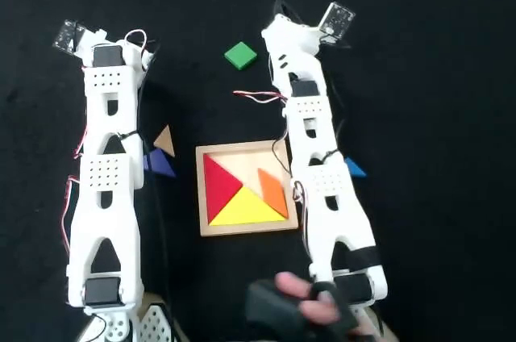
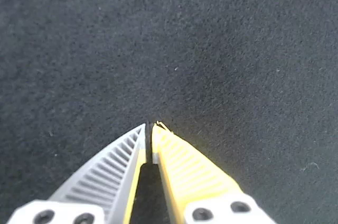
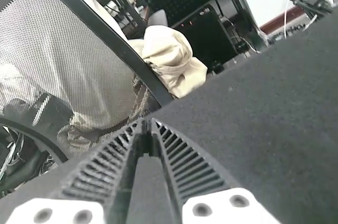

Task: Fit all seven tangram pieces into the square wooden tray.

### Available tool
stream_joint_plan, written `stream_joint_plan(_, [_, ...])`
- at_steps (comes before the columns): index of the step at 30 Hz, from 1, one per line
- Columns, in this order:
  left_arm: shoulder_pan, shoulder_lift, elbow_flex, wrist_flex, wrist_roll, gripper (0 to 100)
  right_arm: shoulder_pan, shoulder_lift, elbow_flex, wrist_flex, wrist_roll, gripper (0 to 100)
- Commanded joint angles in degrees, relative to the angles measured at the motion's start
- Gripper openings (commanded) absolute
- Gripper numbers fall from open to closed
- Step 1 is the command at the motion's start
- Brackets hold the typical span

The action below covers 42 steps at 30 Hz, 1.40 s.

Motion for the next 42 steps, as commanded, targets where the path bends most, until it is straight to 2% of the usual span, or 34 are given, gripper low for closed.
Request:
stream_joint_plan(1, [0.57, -0.44, -2.68, -0.09, 0.18, 3, 3.52, -5.23, -2.95, 1.85, -0.26, 1.1])
stream_joint_plan(6, [0.57, -0.44, -2.68, -0.09, 0.18, 3, 5.89, -12.7, -3.03, 17.58, -0.53, 1.1])
stream_joint_plan(12, [0.31, -0.44, -2.68, -0.09, 0.18, 3, 2.64, -25.98, -3.03, 53.63, -4.4, 1.1])
stream_joint_plan(16, [0.31, -0.35, -2.59, -0.09, 0.18, 3, 2.2, -34.15, -2.95, 71.56, -8.18, 1.1])
stream_joint_plan(20, [0.22, 0.44, -2.59, -0.09, 0.18, 3, 0.0, -40.66, -2.95, 85.63, -11.69, 1.1])
stream_joint_plan(22, [0.13, 1.49, -2.68, -0.26, 0.18, 3, -3.34, -42.59, -2.77, 89.49, -14.24, 1.1])
stream_joint_plan(25, [-0.48, 2.73, -2.68, -2.2, 0.09, 3, -10.02, -40.66, -0.92, 87.47, -16.88, 1.1])
stream_joint_plan(30, [-5.23, 2.55, -2.77, -2.2, 0.09, 3, -17.49, -31.08, 0.92, 72.88, -19.16, 1.1])
stream_joint_plan(35, [-9.8, 2.55, -2.77, -2.29, 0.09, 3, -17.85, -20.44, 0.92, 46.42, -21.45, 1.1])
stream_joint_plan(39, [-9.63, 2.55, -2.77, -2.46, 0.09, 3, -18.99, -12.44, 0.92, 25.85, -21.45, 1.1])
stream_joint_plan(42, [-9.89, 2.64, -2.77, -2.64, 0.09, 3, -19.78, -7.69, 0.92, 14.42, -21.45, 1.1])
